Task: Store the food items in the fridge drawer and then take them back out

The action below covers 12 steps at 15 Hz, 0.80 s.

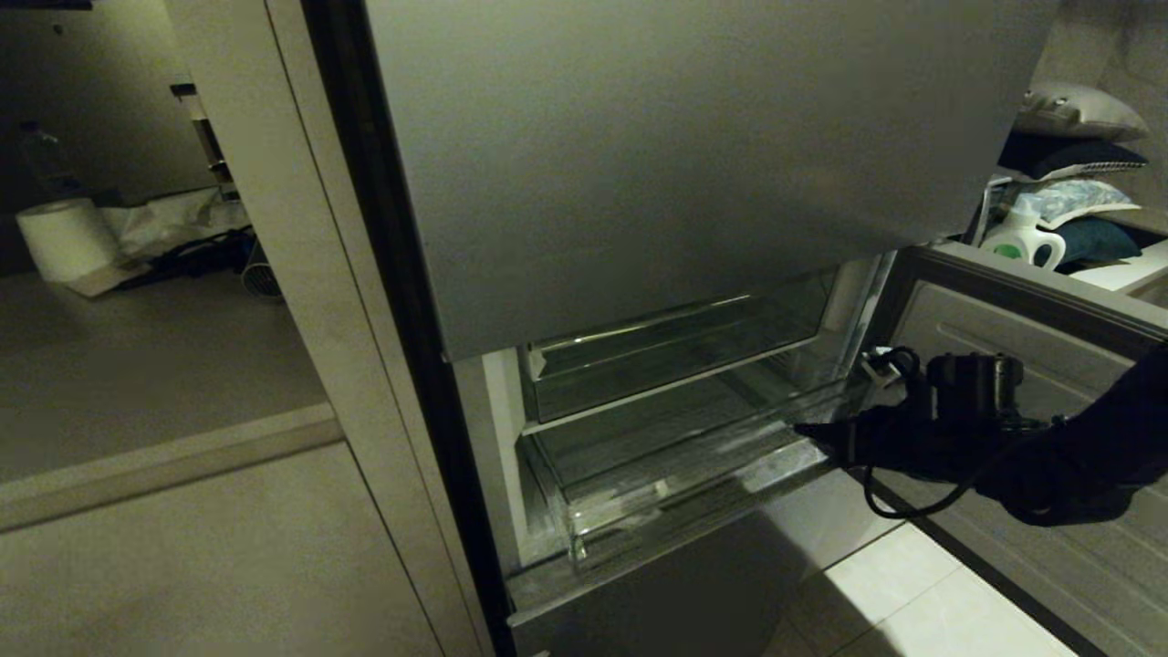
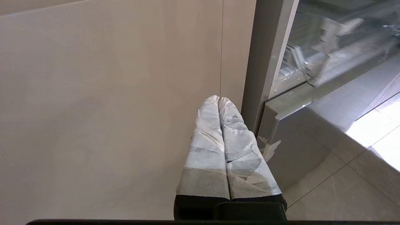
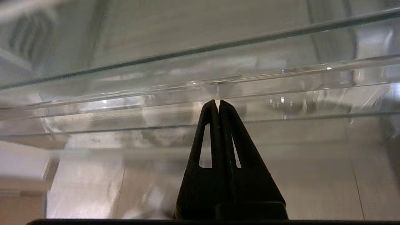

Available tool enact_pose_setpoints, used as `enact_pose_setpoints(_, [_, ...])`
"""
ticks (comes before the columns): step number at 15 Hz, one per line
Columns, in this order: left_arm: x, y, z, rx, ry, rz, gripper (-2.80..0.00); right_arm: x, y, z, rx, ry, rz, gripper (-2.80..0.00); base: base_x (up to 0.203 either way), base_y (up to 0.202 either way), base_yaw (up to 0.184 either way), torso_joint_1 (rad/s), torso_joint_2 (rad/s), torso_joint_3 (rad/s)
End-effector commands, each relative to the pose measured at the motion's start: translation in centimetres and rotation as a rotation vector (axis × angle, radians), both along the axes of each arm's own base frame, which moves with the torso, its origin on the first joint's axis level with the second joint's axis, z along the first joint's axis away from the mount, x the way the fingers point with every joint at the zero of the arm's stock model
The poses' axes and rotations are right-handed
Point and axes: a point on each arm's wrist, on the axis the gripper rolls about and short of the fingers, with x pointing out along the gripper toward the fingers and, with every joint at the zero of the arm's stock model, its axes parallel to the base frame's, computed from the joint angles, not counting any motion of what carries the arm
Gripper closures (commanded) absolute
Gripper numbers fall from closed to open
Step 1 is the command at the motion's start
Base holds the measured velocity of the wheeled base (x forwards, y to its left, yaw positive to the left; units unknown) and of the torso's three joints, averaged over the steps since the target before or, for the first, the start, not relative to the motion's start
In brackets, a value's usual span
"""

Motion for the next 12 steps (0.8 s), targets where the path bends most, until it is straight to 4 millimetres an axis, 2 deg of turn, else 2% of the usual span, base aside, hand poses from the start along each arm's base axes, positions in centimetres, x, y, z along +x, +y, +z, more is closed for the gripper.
enact_pose_setpoints(1, [0.0, 0.0, 0.0, 0.0, 0.001, 0.0, 0.0, 2.4, 0.0, -1.7, 0.045, -0.042, 0.032, 0.0, 0.0, 0.0, 0.0, 0.0, 0.0, 0.0])
enact_pose_setpoints(5, [0.0, 0.0, 0.0, 0.0, 0.001, 0.0, 0.0, 3.9, 0.2, -2.9, 0.09, -0.102, 0.108, 0.0, 0.0, 0.0, 0.0, 0.0, 0.0, 0.0])
enact_pose_setpoints(8, [0.0, 0.0, 0.0, 0.0, 0.001, 0.0, 0.0, 3.7, 0.2, -1.9, 0.137, -0.14, 0.095, 0.0, 0.0, 0.0, 0.0, 0.0, 0.0, 0.0])
enact_pose_setpoints(10, [0.0, 0.0, 0.0, 0.0, 0.001, 0.0, 0.0, 2.3, 0.2, 0.0, 0.144, -0.157, 0.09, 0.0, 0.0, 0.0, 0.0, 0.0, 0.0, 0.0])
enact_pose_setpoints(12, [0.0, 0.0, 0.0, 0.0, 0.001, 0.0, 0.0, -0.8, 0.1, 2.2, 0.144, -0.162, 0.082, 0.0, 0.0, 0.0, 0.0, 0.0, 0.0, 0.0])
